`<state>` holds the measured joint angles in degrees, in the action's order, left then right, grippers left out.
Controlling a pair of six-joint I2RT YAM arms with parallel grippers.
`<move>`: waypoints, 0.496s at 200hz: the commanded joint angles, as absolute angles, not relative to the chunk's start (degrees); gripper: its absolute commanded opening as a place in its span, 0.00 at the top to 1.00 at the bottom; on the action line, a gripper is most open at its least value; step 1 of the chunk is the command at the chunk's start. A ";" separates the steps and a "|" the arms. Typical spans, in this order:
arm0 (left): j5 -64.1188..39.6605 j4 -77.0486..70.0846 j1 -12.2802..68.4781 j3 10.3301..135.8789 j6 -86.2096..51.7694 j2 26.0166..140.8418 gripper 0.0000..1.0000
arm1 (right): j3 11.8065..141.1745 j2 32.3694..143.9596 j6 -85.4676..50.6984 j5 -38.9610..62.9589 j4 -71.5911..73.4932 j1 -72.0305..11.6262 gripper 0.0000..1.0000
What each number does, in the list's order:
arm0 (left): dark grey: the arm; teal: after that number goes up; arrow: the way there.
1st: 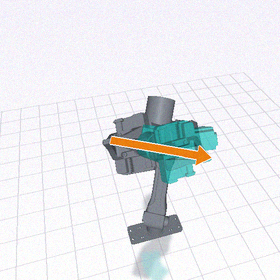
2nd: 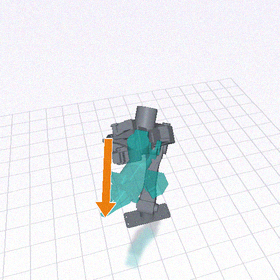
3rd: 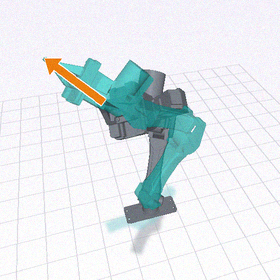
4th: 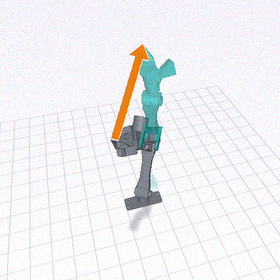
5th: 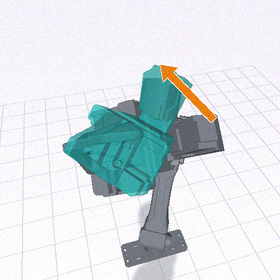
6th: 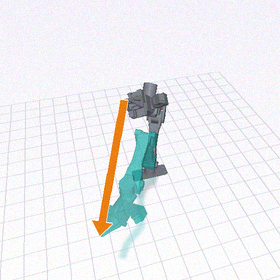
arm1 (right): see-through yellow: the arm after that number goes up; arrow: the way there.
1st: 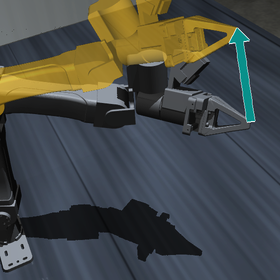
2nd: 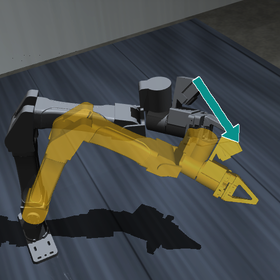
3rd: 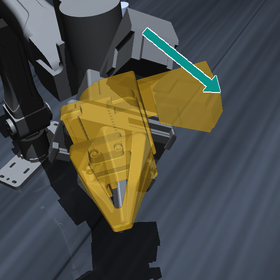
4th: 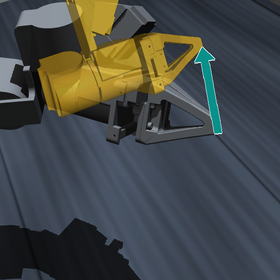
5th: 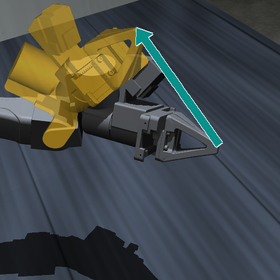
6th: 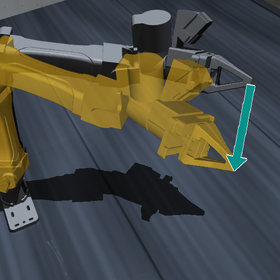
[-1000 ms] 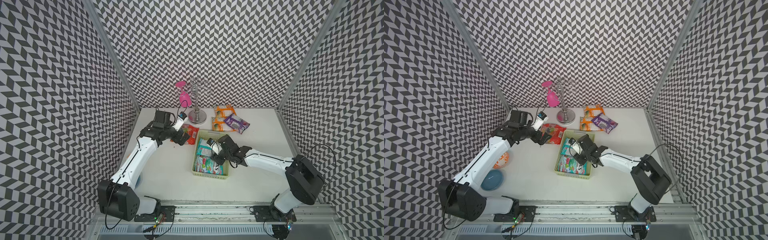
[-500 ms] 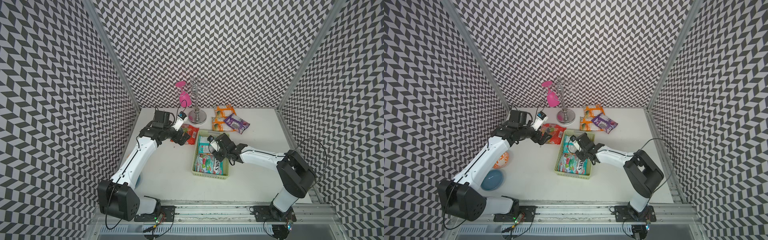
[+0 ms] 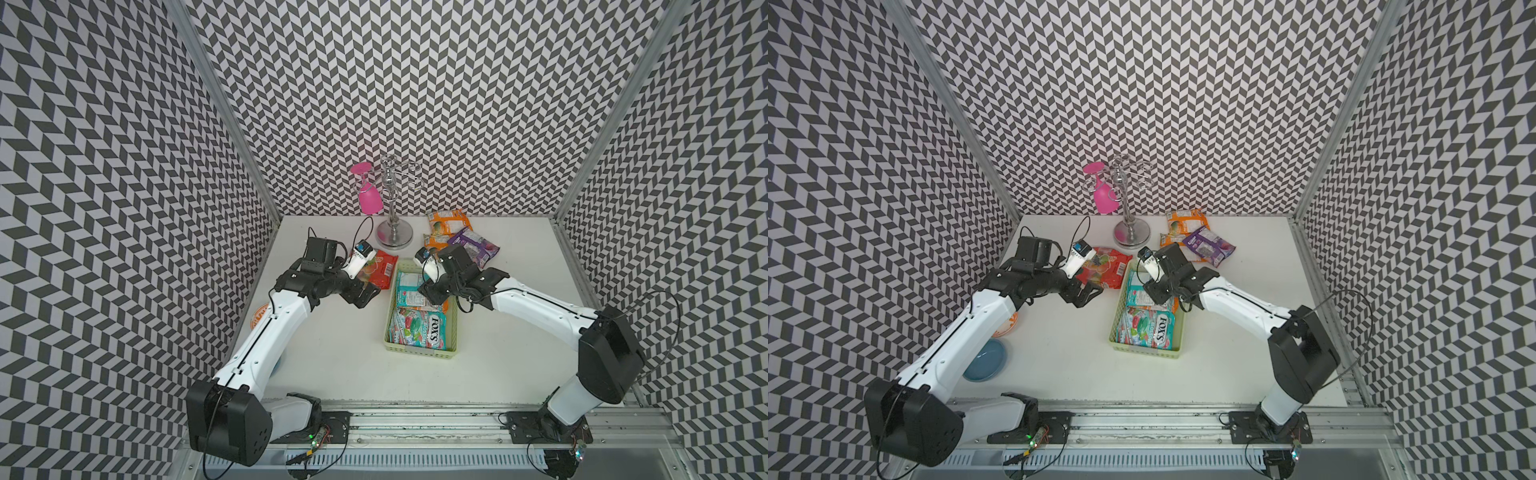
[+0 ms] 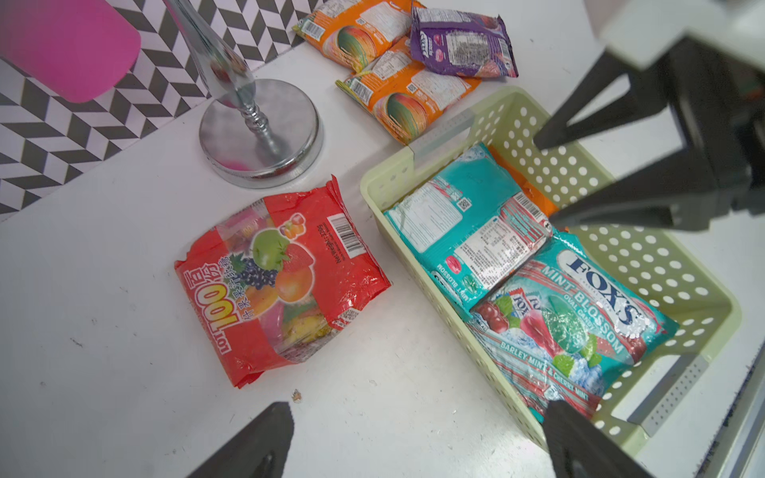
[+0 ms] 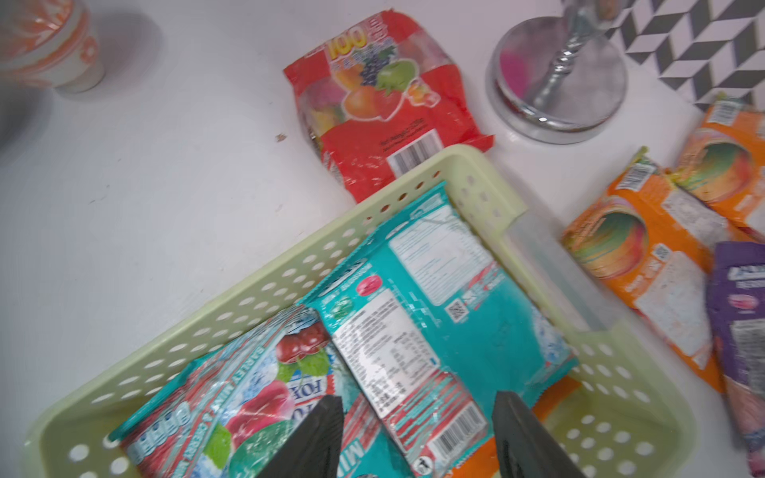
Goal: Put the candies in the basket
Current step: Adjust the candy in the basket.
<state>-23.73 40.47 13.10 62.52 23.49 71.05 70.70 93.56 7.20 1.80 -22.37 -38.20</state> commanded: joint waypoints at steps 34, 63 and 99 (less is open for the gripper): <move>-27.16 38.34 12.48 57.39 26.45 67.51 0.01 | 75.51 94.30 6.48 -12.21 -24.41 -32.91 0.38; -29.32 36.35 12.34 53.90 27.54 66.80 0.01 | 76.10 95.79 7.05 -14.59 -24.16 -28.89 0.37; -31.08 36.78 12.21 53.27 29.21 66.48 0.01 | 77.76 100.39 8.93 -19.59 -23.83 -26.13 0.37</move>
